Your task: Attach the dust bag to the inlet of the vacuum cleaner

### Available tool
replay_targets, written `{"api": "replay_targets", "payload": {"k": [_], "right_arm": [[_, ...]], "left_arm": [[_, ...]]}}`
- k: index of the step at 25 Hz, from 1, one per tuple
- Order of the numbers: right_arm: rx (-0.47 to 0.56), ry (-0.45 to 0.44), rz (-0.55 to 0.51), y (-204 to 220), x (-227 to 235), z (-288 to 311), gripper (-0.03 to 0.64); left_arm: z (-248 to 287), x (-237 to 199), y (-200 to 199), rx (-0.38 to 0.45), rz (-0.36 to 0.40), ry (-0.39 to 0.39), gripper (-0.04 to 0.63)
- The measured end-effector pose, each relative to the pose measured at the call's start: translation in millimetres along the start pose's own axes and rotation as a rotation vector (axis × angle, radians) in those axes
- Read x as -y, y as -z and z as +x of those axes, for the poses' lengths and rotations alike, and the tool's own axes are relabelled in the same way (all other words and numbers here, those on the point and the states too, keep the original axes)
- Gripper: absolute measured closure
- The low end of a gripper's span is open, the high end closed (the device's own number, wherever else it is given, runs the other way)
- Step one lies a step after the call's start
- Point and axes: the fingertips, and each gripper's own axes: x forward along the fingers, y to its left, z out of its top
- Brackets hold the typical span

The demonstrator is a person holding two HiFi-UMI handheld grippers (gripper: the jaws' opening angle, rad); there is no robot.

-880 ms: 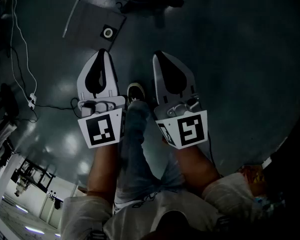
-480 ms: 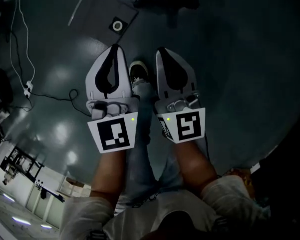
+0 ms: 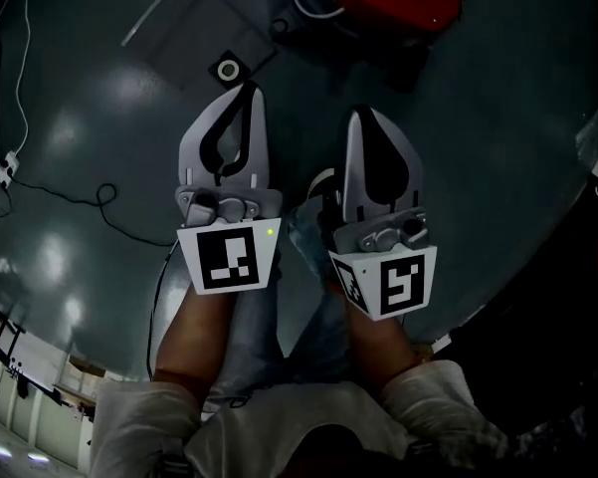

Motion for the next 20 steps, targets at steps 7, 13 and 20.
{"api": "replay_targets", "payload": {"k": [7,13,20], "right_arm": [[0.038,-0.173,-0.111,26.6,13.9,63.3,0.606],[0.108,-0.324,-0.341,47.9,-3.5,100.7,0.606],[0.001,-0.575,-0.500,103.8,-70.5,133.1,0.606]], "left_arm": [[64.1,-43.3,4.5,0.097,0.169,0.034,0.592],[76.0,-75.3,-19.6,0.189,0.176,-0.001,0.592],[80.5,-103.2,22.5,0.014,0.352,-0.002,0.589]]}}
